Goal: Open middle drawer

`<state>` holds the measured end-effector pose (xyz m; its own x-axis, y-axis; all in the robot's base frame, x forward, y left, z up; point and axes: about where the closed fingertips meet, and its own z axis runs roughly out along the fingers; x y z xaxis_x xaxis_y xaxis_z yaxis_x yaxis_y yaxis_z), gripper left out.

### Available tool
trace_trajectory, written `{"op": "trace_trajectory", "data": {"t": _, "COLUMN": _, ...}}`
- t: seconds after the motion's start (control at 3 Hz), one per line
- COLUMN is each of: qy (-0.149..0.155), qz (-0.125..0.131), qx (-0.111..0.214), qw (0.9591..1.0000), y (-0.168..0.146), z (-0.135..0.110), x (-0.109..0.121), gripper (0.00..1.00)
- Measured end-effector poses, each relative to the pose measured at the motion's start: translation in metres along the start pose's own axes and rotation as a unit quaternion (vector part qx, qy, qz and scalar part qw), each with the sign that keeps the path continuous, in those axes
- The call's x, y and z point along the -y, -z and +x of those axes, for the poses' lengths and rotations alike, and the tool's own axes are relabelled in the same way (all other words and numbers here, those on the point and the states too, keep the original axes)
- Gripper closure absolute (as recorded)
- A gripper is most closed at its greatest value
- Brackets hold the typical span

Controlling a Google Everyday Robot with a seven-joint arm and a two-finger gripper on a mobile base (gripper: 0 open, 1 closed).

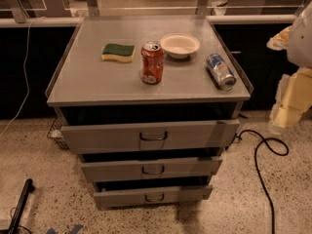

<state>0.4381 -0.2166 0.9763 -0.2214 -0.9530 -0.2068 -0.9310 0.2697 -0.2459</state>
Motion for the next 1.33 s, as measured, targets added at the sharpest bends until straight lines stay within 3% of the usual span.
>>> {"op": "trace_trajectory", "data": {"t": 0.33, "qy": 0.000, "qz": 0.001, "qx": 0.001, "qw": 1.0000, "y": 0.000, "z": 0.000, "x": 0.000, "gripper": 0.00}}
{"op": "trace_trajectory", "data": {"t": 0.67, "qy": -0.019, "qz": -0.015, "qx": 0.043, "qw": 0.9988, "y": -0.014, "z": 0.010, "x": -0.009, "gripper": 0.00}}
{"op": "trace_trajectory", "data": {"t": 1.33, "qy": -0.059, "qz": -0.052, "qx": 0.104, "qw": 0.9915, "y": -0.074, "z": 0.045, "x": -0.045, "gripper": 0.00}}
